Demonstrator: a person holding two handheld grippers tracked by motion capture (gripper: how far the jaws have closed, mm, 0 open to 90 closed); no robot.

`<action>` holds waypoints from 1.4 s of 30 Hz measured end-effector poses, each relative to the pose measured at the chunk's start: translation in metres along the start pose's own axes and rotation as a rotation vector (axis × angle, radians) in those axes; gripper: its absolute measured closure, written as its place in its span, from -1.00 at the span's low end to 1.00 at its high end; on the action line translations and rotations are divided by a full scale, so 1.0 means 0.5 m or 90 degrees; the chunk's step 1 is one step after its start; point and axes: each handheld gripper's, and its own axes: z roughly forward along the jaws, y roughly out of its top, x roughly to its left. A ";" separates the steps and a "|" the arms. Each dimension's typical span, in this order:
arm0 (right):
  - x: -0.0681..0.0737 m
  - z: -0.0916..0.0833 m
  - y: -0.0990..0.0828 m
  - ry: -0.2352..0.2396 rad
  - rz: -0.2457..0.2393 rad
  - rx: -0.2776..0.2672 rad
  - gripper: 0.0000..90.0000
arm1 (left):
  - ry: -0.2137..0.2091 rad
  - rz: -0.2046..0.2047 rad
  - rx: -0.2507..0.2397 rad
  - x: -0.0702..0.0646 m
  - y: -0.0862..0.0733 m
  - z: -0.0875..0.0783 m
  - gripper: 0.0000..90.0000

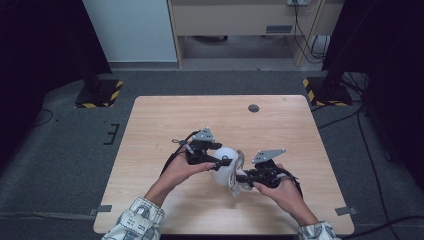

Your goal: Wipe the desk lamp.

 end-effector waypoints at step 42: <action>0.010 -0.017 0.021 -0.027 0.009 -0.037 0.70 | -0.012 -0.020 0.001 0.003 -0.007 -0.006 -0.47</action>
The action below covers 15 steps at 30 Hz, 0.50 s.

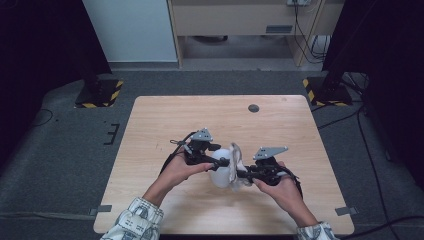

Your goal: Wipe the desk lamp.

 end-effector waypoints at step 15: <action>0.028 0.037 -0.014 0.035 -0.015 0.053 0.70 | 0.002 -0.002 -0.001 0.002 -0.001 -0.003 -0.46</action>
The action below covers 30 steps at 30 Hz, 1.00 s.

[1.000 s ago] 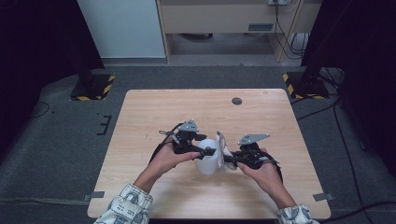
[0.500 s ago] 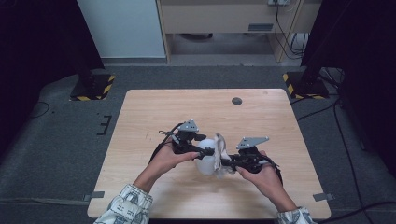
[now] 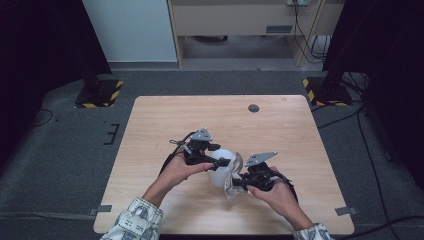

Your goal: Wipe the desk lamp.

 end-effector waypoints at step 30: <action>0.046 0.065 0.014 0.059 -0.036 -0.018 0.70 | 0.000 0.004 -0.001 -0.001 0.000 0.000 -0.46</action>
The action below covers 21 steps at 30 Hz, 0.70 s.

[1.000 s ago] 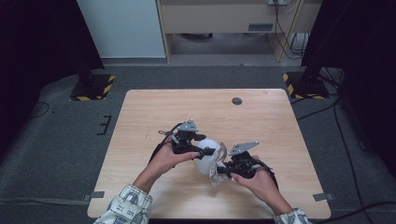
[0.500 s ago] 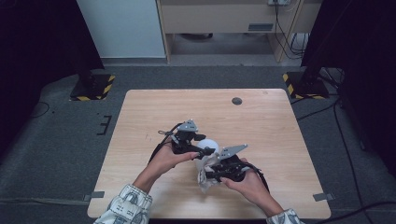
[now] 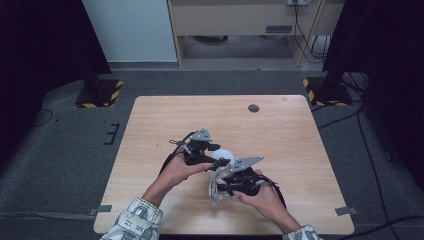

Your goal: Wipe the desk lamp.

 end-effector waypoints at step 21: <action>0.000 0.019 -0.009 -0.014 0.007 0.031 0.70 | 0.000 -0.001 -0.001 0.000 -0.001 0.000 -0.46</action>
